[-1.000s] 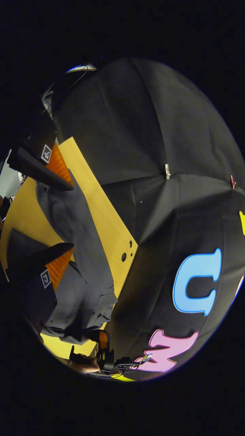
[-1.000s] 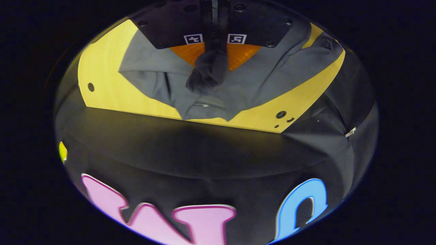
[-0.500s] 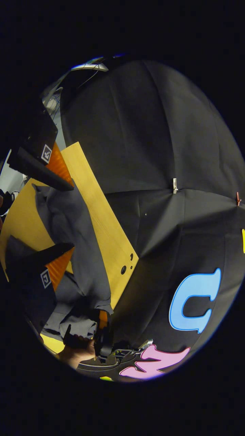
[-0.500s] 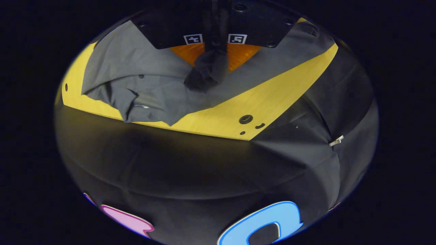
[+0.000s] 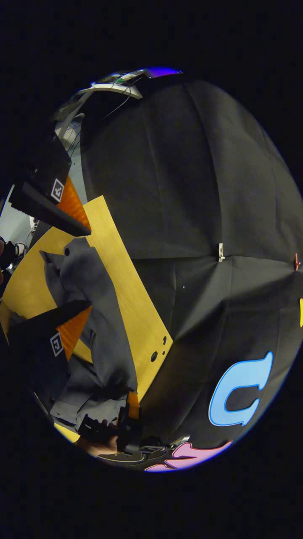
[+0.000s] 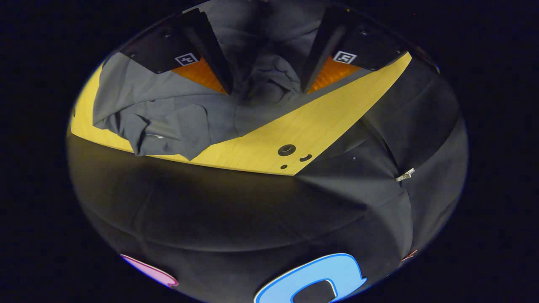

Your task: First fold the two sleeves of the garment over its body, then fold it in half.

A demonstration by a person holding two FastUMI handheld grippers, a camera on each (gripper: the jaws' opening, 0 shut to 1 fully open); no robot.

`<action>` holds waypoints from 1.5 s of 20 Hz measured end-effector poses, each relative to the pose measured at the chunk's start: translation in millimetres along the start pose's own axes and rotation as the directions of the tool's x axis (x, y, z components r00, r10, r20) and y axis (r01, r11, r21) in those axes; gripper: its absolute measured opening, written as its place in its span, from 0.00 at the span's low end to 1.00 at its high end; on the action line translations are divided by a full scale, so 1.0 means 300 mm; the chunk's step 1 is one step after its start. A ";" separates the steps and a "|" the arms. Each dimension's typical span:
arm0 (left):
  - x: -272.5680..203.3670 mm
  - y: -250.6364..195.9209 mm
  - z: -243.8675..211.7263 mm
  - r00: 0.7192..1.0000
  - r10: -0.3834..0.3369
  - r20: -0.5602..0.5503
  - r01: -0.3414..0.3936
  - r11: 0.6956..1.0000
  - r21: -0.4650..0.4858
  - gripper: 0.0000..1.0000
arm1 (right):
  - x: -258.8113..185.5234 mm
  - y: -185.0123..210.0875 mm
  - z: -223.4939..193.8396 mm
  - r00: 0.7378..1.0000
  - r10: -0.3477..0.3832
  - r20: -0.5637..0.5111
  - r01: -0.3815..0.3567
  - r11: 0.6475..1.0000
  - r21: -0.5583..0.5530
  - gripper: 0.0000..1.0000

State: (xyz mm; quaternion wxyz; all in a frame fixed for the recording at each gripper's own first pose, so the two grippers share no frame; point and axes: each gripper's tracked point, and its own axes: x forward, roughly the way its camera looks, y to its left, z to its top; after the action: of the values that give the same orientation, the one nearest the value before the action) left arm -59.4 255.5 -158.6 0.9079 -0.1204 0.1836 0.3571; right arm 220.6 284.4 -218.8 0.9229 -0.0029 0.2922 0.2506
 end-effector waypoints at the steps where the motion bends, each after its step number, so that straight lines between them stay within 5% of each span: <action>1: 0.015 0.028 -0.016 1.000 0.018 -0.009 -0.018 1.000 -0.007 1.00 | -0.032 -0.026 -0.005 1.000 -0.019 0.007 0.020 1.000 -0.009 1.00; 9: 0.172 0.106 -0.128 0.990 0.098 -0.099 -0.104 0.993 -0.059 0.96 | -0.351 -0.297 -0.029 0.991 -0.114 0.072 0.115 0.993 -0.008 0.99; 16: 0.307 0.060 -0.148 0.988 0.094 -0.122 -0.097 0.995 -0.021 0.96 | -0.606 -0.558 -0.060 0.968 -0.226 0.111 0.223 0.974 0.034 0.99; 23: 0.383 -0.003 -0.196 0.980 0.052 -0.190 -0.041 0.997 0.058 0.92 | -0.787 -0.744 -0.240 0.943 -0.326 0.063 0.327 0.945 -0.002 0.99; 25: 0.388 -0.027 -0.192 0.981 0.034 -0.192 -0.019 0.997 0.081 0.86 | -0.820 -0.780 -0.286 0.935 -0.351 0.046 0.351 0.936 0.012 0.99; 26: 0.392 -0.043 -0.188 0.982 0.021 -0.189 -0.006 0.997 0.083 0.65 | -0.833 -0.793 -0.307 0.933 -0.358 0.035 0.358 0.934 0.026 0.99; 27: 0.394 -0.052 -0.191 0.982 0.017 -0.190 0.000 0.996 0.086 0.64 | -0.842 -0.805 -0.329 0.930 -0.366 0.026 0.365 0.930 0.038 0.99; 29: 0.397 -0.077 -0.190 0.982 0.017 -0.187 0.002 0.995 0.103 0.25 | -0.857 -0.830 -0.365 0.925 -0.380 0.010 0.379 0.924 0.051 0.99; 30: 0.397 -0.080 -0.190 0.981 0.030 -0.190 -0.006 0.992 0.123 0.21 | -0.863 -0.839 -0.376 0.924 -0.383 0.006 0.382 0.923 0.052 0.99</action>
State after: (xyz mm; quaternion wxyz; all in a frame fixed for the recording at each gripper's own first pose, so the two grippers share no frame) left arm 23.7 290.4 -258.0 0.8884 -0.0971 0.2924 0.3402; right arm 94.8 -72.2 -207.7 0.9562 -0.0349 0.2848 0.0583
